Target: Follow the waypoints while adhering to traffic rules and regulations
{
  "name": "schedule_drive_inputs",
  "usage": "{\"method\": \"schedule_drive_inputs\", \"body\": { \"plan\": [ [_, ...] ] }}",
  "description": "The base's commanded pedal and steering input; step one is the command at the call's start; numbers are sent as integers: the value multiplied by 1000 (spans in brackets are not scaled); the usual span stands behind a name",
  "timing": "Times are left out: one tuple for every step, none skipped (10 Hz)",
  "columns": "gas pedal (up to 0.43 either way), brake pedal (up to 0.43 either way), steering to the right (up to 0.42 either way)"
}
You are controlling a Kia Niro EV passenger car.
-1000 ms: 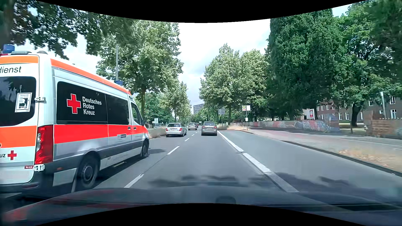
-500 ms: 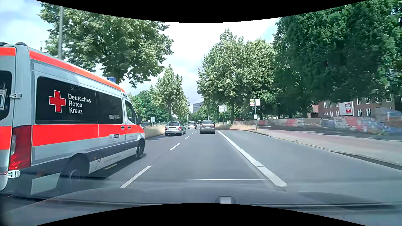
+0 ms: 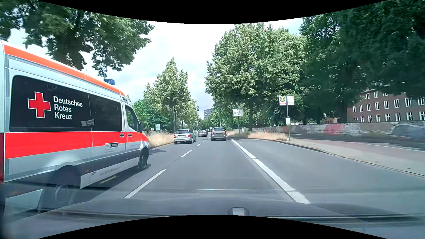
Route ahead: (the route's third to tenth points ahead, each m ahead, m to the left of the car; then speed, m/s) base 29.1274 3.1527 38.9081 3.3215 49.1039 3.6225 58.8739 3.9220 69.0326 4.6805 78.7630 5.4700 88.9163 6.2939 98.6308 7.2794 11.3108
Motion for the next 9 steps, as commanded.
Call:
{"method": "schedule_drive_inputs", "body": {
  "plan": [
    [169,18,-4],
    [169,18,-4],
    [169,18,-5],
    [169,18,-5],
    [169,18,-6],
    [169,18,-6],
    [169,18,-7],
    [169,18,-7],
    [169,18,-7]
  ]
}}
